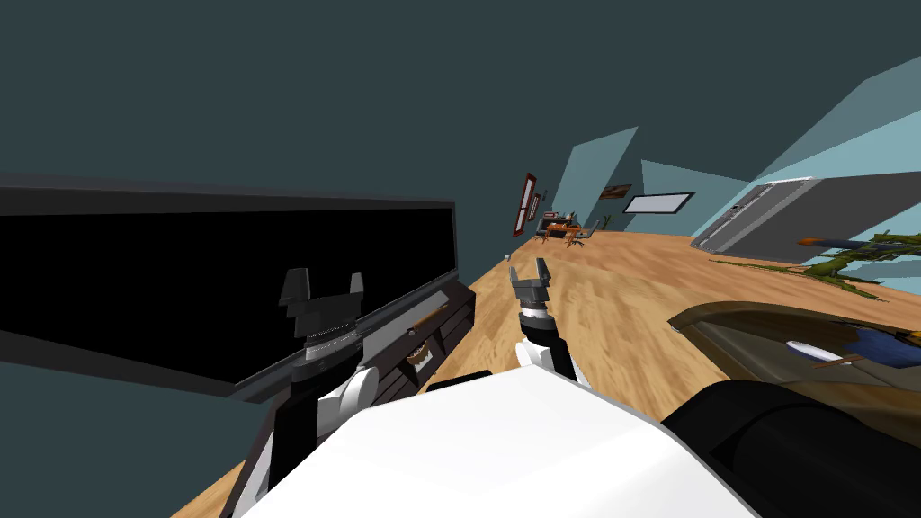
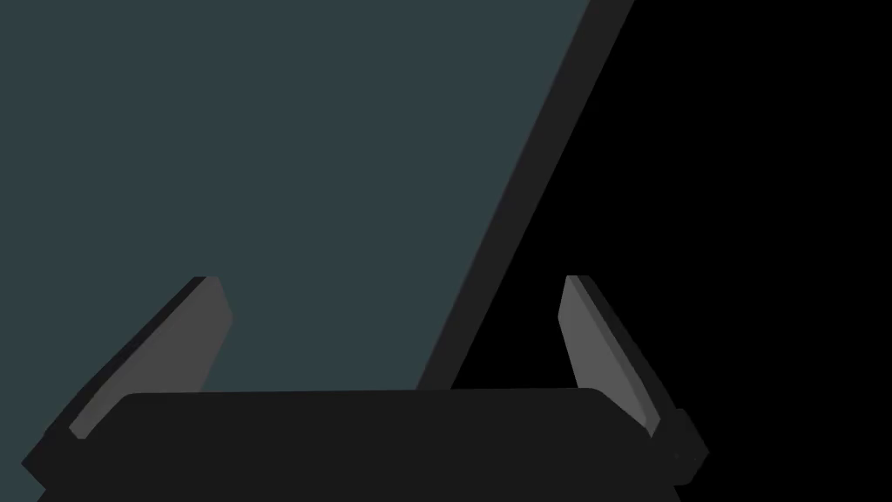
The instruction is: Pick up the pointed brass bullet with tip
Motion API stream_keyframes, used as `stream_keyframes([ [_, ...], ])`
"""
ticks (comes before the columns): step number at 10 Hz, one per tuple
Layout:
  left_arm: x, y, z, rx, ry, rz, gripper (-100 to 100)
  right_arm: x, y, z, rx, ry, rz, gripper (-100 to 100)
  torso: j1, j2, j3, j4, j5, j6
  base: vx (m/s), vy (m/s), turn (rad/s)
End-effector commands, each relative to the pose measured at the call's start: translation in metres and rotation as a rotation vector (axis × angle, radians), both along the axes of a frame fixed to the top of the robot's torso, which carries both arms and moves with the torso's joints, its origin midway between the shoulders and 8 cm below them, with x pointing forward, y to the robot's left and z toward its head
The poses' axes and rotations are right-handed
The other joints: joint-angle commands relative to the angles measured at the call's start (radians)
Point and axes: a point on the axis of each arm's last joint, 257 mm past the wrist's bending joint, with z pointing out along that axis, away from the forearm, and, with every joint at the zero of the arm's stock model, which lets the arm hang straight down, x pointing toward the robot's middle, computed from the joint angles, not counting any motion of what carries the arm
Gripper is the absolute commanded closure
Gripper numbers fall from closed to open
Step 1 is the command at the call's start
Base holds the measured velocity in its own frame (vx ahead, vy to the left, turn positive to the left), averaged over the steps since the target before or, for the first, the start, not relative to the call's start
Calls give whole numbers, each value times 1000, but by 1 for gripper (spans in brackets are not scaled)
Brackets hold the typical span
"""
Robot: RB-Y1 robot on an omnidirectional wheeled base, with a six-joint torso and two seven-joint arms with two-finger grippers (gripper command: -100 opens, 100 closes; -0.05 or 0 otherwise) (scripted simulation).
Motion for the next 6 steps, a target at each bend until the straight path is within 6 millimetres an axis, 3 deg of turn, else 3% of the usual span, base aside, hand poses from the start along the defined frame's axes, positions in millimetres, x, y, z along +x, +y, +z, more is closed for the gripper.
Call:
stream_keyframes([
  [1,7,-3,-2,32,21,-7,-100,0,0,0,0,0,0,0,0,0,0,0,0,0,-7,-7,10],
  [6,43,0,-18,126,123,9,-100,0,0,0,0,0,0,0,-3,2,1,0,-1,0,-27,-33,16],
])
